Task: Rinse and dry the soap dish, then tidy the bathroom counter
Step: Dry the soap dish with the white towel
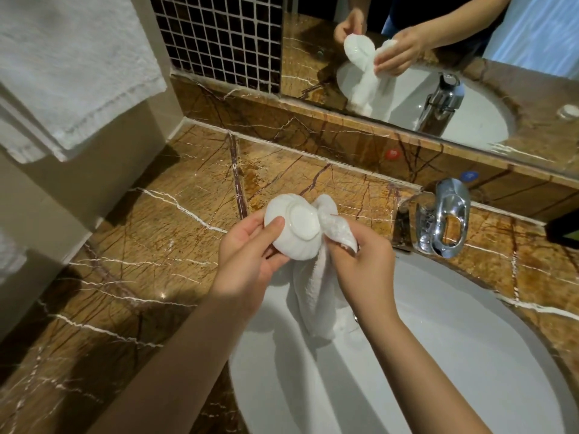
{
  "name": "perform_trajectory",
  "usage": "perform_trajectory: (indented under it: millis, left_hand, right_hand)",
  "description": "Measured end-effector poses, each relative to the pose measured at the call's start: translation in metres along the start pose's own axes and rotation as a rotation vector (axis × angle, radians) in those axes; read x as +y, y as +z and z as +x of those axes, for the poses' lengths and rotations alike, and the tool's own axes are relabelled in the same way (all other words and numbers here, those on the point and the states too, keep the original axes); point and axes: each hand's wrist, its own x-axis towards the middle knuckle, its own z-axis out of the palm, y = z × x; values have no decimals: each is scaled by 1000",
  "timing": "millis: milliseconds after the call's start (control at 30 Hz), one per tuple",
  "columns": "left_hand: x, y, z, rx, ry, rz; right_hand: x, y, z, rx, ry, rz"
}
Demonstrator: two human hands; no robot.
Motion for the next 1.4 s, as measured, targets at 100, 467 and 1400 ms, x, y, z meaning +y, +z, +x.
perform_trajectory:
  millis: [100,467,1400]
  left_hand:
    - [8,-7,5,-79,-103,37]
    - [13,-10,20,-64,-374,-94]
    - [-11,20,14,324,58,-329]
  right_hand:
    - [2,-2,4,-89,-31,-43]
    - [-3,2,14,-247,-255,-271]
    - [-10,25,-24,13,-49,-375]
